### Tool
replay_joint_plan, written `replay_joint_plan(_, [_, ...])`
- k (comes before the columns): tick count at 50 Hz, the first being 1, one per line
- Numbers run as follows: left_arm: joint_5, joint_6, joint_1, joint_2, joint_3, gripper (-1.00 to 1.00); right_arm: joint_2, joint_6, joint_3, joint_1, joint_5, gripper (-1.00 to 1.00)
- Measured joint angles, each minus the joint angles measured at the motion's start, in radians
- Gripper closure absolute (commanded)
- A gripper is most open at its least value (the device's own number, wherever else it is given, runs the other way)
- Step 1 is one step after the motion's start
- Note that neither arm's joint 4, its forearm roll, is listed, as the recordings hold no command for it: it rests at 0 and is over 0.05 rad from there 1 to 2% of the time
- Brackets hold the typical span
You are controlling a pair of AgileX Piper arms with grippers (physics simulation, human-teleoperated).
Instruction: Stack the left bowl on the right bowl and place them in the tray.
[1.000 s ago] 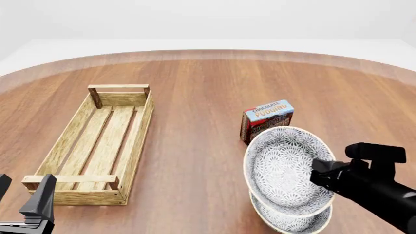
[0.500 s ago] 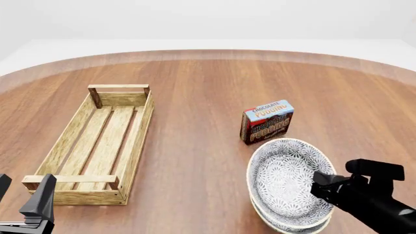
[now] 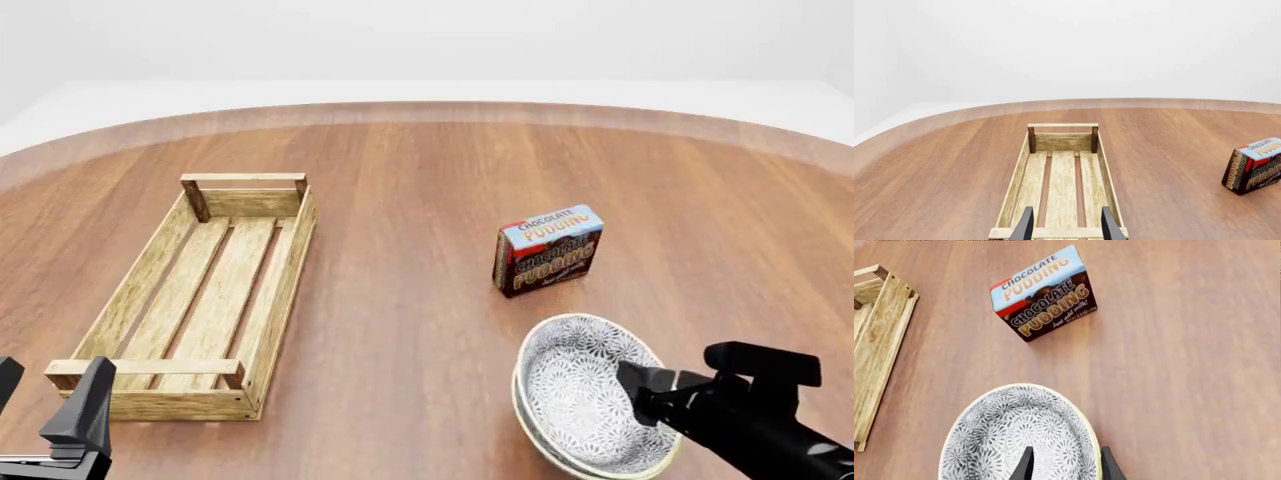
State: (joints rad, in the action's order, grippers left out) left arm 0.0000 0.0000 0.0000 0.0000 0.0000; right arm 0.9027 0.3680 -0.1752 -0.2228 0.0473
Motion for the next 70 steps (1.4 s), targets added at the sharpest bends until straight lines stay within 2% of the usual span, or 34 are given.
replay_joint_plan(25, [0.0,0.0,0.0,0.0,0.0,-1.0,-0.022,-0.03,-0.041,0.018,-0.062,-1.0])
replay_joint_plan(40, [0.0,0.0,0.0,0.0,0.0,-1.0,0.022,-0.122,-0.096,0.079,-0.129,-1.0])
replay_joint_plan(52, [0.0,0.0,0.0,0.0,0.0,-1.0,0.117,-0.17,-0.086,0.083,-0.087,-1.0])
replay_joint_plan(70, [0.0,0.0,0.0,0.0,0.0,-1.0,0.206,-0.178,-0.048,0.061,-0.013,-1.0])
